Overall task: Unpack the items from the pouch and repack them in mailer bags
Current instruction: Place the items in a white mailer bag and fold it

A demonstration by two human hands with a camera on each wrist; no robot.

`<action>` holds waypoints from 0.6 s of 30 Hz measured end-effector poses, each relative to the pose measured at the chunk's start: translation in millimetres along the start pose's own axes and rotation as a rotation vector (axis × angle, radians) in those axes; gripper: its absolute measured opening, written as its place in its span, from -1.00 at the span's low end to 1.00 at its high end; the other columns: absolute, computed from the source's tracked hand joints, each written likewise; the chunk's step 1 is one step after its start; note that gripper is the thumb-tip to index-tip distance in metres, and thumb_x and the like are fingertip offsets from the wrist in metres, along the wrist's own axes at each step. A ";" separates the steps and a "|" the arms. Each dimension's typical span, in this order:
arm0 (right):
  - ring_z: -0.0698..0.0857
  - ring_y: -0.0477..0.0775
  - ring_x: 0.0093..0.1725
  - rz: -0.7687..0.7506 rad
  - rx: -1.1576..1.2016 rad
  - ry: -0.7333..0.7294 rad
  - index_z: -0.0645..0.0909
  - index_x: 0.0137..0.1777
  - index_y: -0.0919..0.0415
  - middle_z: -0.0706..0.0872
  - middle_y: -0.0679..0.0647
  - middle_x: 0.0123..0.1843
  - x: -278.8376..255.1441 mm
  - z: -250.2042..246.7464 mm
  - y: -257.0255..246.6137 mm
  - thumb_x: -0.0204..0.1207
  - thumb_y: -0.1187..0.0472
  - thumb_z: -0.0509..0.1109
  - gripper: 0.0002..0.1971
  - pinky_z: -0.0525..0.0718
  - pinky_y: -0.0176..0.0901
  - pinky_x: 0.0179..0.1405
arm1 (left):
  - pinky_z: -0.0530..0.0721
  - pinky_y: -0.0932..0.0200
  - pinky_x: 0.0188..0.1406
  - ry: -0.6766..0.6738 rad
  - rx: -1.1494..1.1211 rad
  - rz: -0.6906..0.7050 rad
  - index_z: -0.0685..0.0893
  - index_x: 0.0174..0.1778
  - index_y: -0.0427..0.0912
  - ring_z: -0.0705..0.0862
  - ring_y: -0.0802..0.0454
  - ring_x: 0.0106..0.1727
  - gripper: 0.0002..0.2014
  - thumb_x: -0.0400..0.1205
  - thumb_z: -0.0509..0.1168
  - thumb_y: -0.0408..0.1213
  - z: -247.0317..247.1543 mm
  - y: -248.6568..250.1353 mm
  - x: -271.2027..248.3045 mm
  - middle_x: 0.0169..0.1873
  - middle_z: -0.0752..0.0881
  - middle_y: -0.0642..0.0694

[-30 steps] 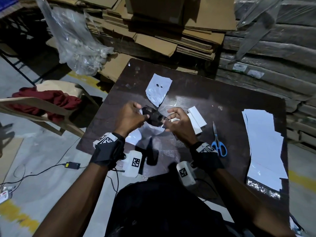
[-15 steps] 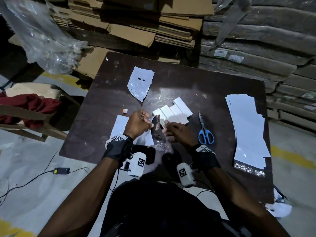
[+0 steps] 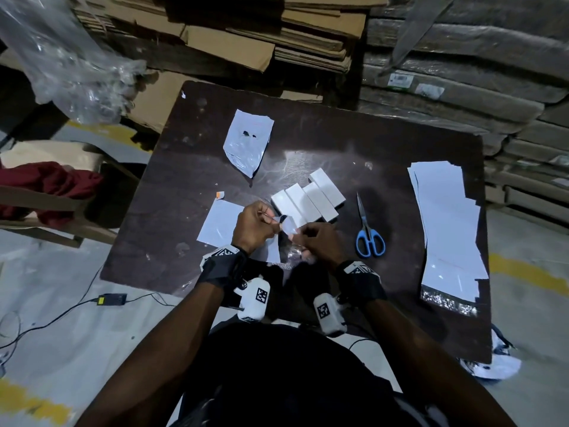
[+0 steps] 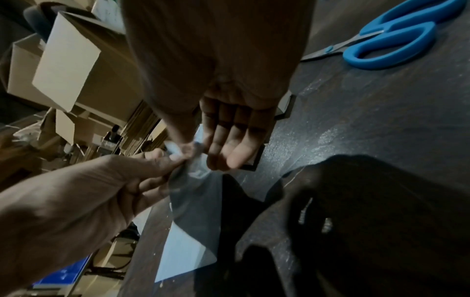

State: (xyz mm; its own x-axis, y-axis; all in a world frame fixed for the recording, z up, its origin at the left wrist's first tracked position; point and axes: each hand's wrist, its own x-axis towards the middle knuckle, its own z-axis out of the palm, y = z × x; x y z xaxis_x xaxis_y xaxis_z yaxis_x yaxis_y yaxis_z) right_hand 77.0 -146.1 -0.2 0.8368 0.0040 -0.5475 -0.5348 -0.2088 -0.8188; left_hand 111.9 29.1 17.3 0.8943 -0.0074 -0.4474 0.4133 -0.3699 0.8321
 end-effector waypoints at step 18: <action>0.40 -0.16 -0.57 -0.208 -0.499 -0.037 0.41 -0.43 0.28 0.29 -0.07 -0.56 -1.7 -16.6 2.5 0.60 0.31 0.34 -0.65 0.29 -0.36 -0.50 | 0.68 0.07 -0.11 -0.131 0.405 -0.069 0.62 -0.15 -0.03 0.72 0.06 -0.18 -0.46 0.26 0.53 0.33 20.8 -29.0 6.4 -0.29 0.72 0.06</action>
State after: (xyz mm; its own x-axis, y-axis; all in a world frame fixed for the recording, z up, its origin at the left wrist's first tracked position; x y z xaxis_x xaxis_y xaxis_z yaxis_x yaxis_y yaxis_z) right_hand 76.2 -162.9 1.5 0.9095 0.1273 -0.3957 -0.2299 -0.6392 -0.7339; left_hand 102.1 20.5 -16.5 0.8267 -0.0779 -0.5572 0.3474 -0.7083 0.6145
